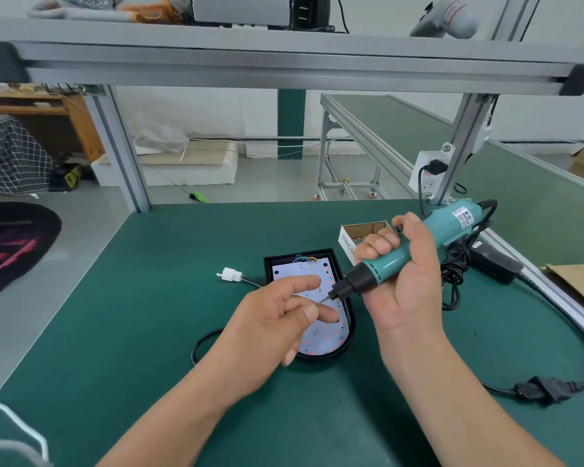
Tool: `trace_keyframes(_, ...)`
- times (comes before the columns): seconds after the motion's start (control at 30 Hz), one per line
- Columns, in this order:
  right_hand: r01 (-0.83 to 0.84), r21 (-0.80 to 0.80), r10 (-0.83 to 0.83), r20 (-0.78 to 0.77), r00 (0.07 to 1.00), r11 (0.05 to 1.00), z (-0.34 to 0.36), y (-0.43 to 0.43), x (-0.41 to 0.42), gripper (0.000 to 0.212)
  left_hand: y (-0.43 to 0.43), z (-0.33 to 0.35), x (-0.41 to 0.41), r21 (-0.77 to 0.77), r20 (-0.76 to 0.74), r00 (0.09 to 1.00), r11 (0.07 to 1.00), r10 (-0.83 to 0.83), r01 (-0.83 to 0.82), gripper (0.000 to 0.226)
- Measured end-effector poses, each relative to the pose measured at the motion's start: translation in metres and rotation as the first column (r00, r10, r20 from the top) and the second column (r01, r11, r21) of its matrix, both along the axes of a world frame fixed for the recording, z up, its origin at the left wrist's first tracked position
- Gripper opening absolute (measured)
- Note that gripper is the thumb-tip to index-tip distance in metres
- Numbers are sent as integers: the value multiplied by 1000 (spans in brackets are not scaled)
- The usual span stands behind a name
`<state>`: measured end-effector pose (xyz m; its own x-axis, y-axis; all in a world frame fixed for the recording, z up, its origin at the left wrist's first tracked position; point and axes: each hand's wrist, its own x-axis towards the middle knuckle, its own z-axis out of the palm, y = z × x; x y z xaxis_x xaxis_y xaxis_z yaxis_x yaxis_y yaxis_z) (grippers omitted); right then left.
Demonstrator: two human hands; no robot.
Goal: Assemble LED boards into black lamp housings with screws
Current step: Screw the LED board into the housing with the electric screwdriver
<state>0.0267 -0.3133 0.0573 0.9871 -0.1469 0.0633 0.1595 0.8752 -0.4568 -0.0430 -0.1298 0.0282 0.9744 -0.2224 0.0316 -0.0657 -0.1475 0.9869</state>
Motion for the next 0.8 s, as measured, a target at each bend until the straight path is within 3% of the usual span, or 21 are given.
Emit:
trace_keyframes(0.23, 12, 6, -13, 16, 1000, 1000, -1, 0, -1, 16, 2, 6, 0, -13, -32, 999, 1000, -21, 21, 40)
trace_keyframes(0.3, 24, 8, -24, 9, 1000, 1000, -1, -2, 0, 15, 8, 9, 6, -32, -52, 992, 993, 114, -116, 38)
trace_keyframes(0.37, 33, 5, -33, 10, 999, 999, -1, -3, 1, 14, 19, 7, 16, -28, -63, 934, 935, 352, -354, 27)
trace_keyframes(0.43, 45, -2, -45, 15, 999, 999, -2, -5, 2, 14, 29, 2, 26, 158, 5, 868, 857, 497, -491, 8)
trace_keyframes(0.5, 62, -17, -61, 21, 998, 998, -2, -5, 4, 13, 30, -6, 30, 347, 48, 877, 815, 479, -464, 16)
trace_keyframes(0.6, 74, -25, -74, 16, 997, 997, -2, -4, 8, 13, 23, -14, 28, 479, 19, 919, 803, 394, -354, 28)
trace_keyframes(0.73, 88, -35, -88, -3, 996, 996, -4, -6, 10, 14, 25, -17, 30, 502, 4, 928, 802, 372, -323, 18)
trace_keyframes(0.8, 91, -39, -91, 1, 996, 995, -5, -8, 10, 14, 23, -12, 30, 417, -30, 905, 828, 424, -374, 7)
